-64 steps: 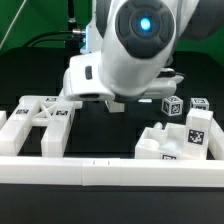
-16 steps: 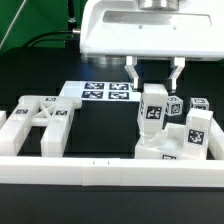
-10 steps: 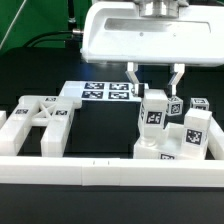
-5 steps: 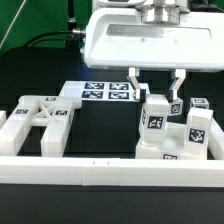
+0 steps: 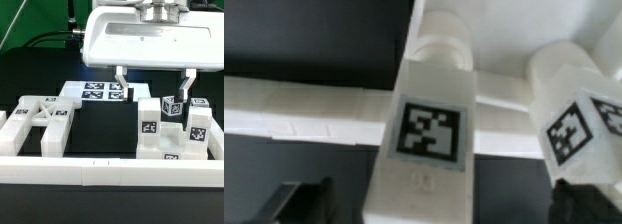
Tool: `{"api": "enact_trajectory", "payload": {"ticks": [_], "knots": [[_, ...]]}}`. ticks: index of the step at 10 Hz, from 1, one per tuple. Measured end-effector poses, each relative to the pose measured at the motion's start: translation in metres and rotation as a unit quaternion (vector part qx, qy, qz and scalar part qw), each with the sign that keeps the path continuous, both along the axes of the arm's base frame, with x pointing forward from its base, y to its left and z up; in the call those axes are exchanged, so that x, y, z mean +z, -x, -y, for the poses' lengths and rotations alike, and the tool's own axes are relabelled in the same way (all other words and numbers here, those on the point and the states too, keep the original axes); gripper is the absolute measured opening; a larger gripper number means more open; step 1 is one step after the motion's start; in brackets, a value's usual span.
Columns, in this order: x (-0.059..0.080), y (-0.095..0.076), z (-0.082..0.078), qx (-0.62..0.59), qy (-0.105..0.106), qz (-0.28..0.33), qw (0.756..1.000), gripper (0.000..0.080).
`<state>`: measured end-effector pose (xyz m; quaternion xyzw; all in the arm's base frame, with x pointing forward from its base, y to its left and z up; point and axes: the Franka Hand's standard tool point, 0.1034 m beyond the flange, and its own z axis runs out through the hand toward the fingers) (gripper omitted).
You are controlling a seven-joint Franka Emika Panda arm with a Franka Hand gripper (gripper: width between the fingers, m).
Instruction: Assemble chair
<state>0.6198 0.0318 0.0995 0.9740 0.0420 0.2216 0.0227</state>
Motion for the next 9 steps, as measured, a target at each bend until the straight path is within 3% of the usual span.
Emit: {"api": "enact_trajectory", "payload": {"ticks": [6,8,9], "knots": [[0.021,-0.016,0.013,-0.001,-0.005,-0.033,0.999,0.0649],[0.017,-0.015,0.013,-0.002,-0.005,-0.034,0.999,0.0649],[0.013,-0.01,0.01,-0.003,-0.014,-0.085,0.996,0.0649]]}}
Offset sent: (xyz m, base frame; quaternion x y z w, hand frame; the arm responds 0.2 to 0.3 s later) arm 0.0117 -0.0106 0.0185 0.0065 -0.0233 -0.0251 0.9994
